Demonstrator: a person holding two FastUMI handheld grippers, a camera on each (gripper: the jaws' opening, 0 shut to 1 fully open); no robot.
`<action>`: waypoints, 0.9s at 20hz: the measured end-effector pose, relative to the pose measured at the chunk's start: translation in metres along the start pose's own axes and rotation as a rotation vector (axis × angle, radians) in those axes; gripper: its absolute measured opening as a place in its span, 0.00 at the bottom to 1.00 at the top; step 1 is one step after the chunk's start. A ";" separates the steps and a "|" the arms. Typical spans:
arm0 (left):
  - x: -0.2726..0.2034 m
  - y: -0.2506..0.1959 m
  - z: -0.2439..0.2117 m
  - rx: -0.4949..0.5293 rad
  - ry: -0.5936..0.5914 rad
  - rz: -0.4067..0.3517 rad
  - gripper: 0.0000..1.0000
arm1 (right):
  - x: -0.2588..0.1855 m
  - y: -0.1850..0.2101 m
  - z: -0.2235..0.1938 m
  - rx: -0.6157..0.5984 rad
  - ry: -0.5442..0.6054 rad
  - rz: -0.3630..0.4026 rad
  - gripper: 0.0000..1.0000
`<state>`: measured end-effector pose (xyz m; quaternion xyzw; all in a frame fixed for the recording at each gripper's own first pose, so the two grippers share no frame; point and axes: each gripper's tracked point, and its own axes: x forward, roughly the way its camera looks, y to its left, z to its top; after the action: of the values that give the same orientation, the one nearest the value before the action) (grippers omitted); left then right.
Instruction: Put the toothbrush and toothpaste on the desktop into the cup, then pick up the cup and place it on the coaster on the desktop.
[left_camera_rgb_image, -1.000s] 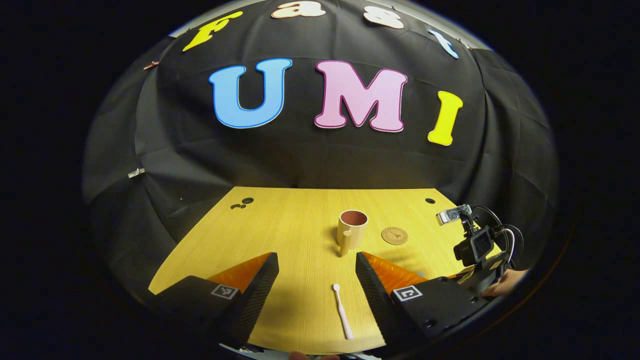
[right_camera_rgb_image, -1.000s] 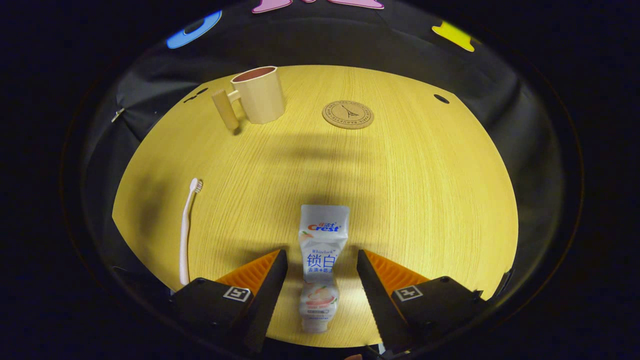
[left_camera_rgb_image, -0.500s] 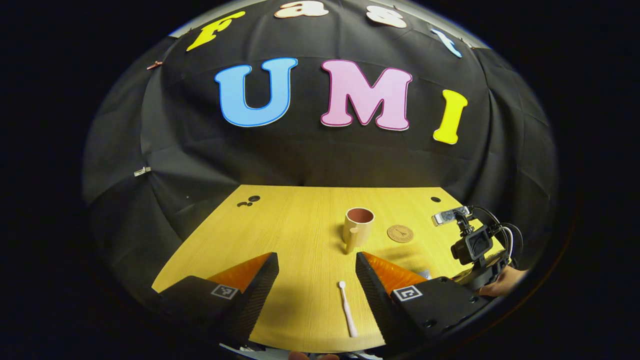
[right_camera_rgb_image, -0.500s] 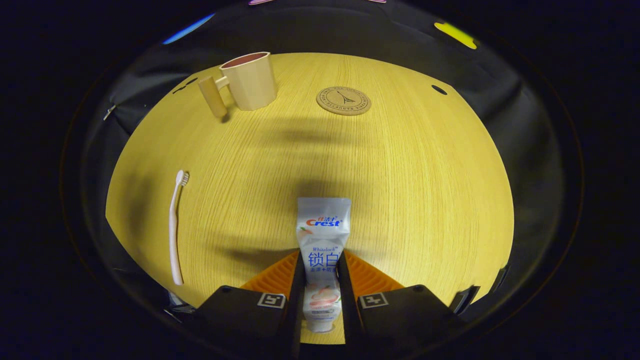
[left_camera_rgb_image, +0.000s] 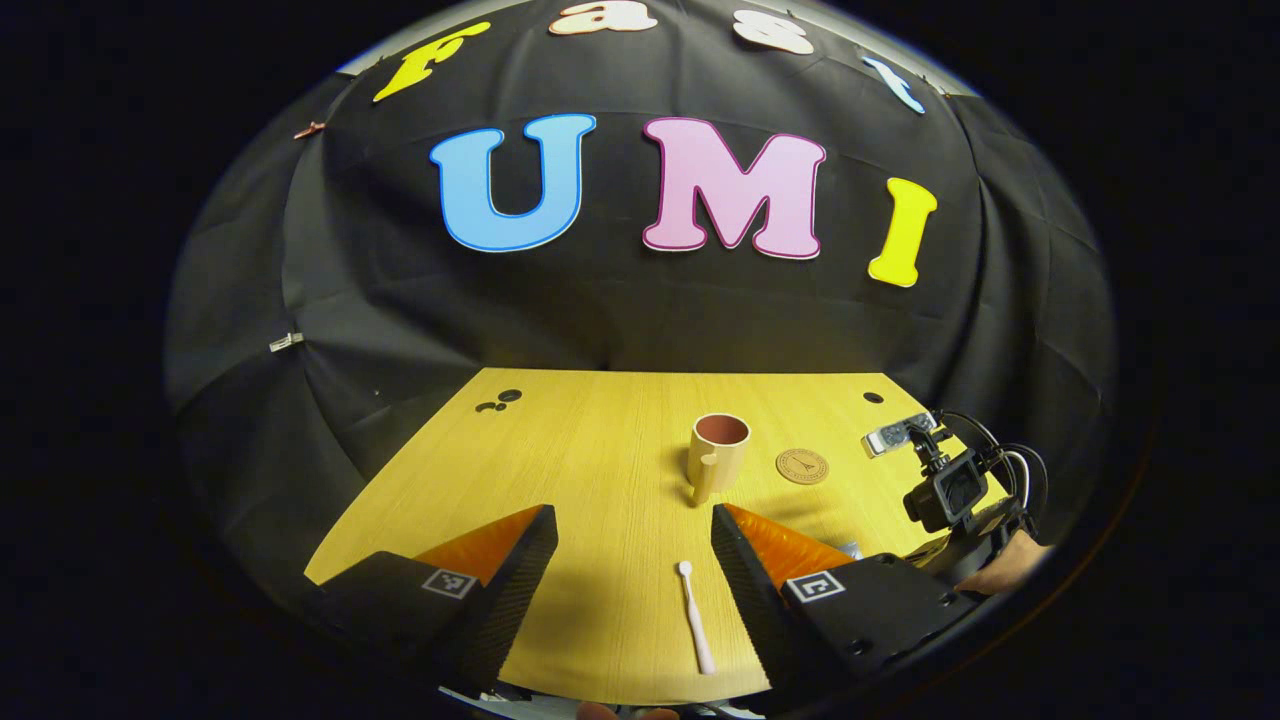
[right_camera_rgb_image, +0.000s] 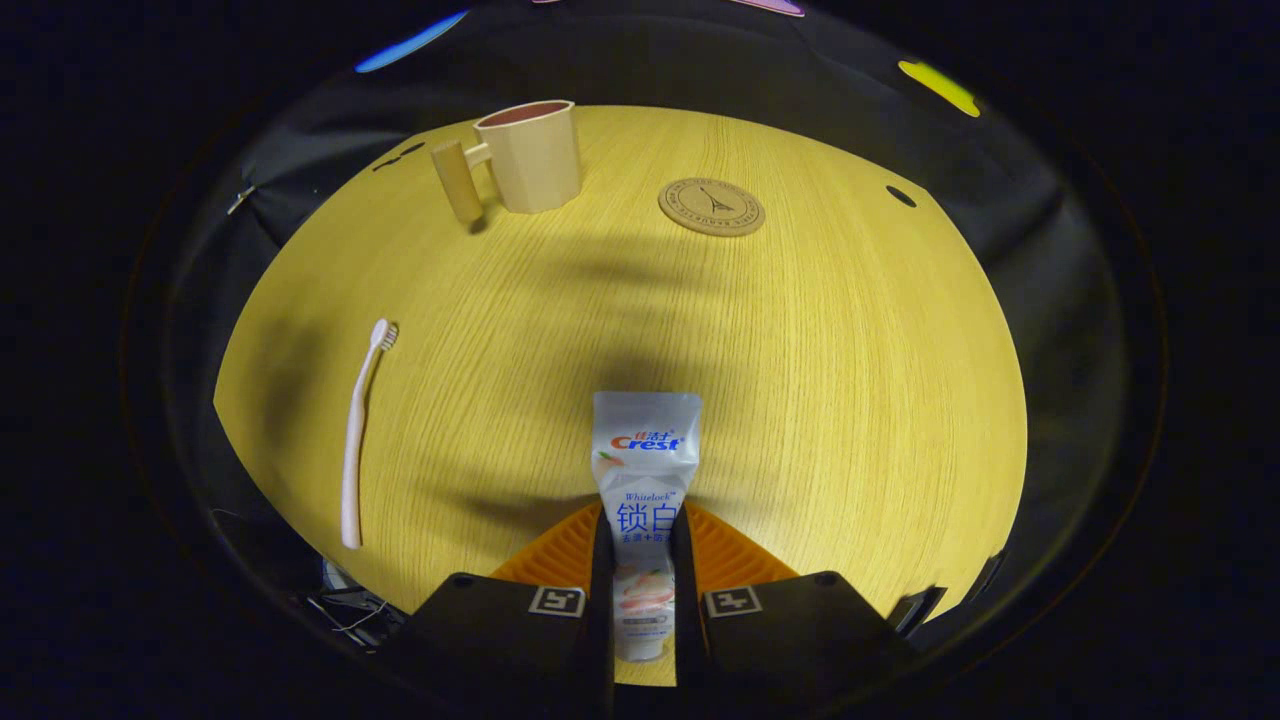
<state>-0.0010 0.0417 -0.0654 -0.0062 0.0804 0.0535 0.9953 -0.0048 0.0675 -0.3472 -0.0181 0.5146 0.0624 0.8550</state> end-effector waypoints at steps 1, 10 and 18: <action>0.000 0.000 -0.001 -0.001 0.002 -0.001 0.96 | -0.004 0.001 0.005 0.009 -0.027 0.011 0.29; 0.012 -0.011 -0.011 -0.004 0.038 -0.016 0.96 | -0.075 0.001 0.044 0.025 -0.247 0.090 0.28; 0.038 -0.031 -0.045 0.012 0.118 -0.033 0.96 | -0.151 -0.023 0.071 0.053 -0.427 0.095 0.24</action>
<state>0.0324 0.0140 -0.1160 -0.0050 0.1393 0.0363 0.9896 -0.0094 0.0378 -0.1819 0.0424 0.3236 0.0915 0.9408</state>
